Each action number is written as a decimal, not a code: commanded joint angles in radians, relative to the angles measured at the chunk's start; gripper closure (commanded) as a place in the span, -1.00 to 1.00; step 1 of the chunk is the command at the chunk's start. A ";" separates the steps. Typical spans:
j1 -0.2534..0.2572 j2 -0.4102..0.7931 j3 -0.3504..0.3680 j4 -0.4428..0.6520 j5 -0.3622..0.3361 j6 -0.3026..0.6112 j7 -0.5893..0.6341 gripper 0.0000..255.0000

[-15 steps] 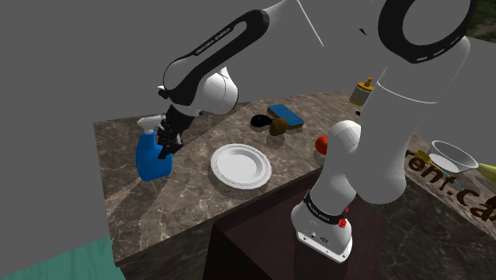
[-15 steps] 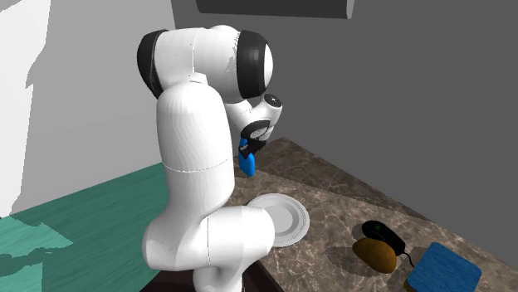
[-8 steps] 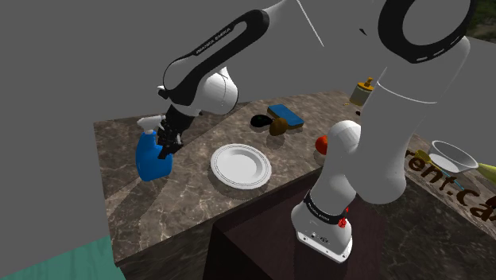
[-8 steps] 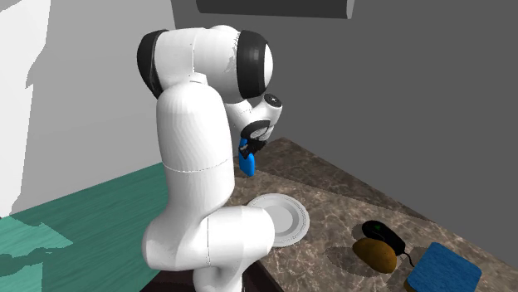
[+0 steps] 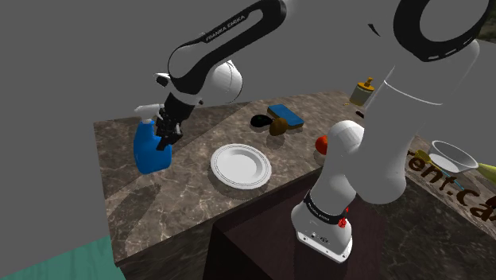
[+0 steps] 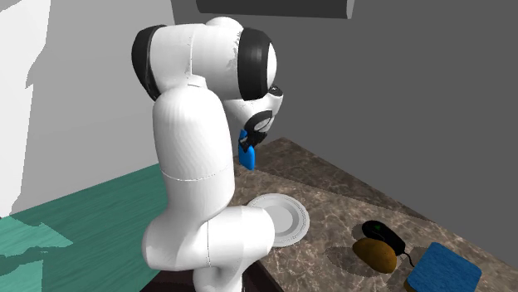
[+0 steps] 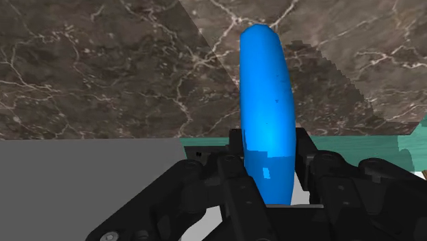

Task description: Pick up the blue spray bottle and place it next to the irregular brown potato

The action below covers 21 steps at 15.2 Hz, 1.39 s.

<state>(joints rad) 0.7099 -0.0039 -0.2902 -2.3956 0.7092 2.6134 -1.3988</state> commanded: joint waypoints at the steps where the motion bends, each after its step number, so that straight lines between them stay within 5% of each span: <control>1: -0.002 -0.029 -0.001 -0.004 -0.040 -0.015 0.037 1.00; 21: -0.043 -0.193 0.016 0.093 -0.277 -0.229 0.274 1.00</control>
<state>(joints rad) 0.6679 -0.1928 -0.2765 -2.3143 0.4412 2.3985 -1.1364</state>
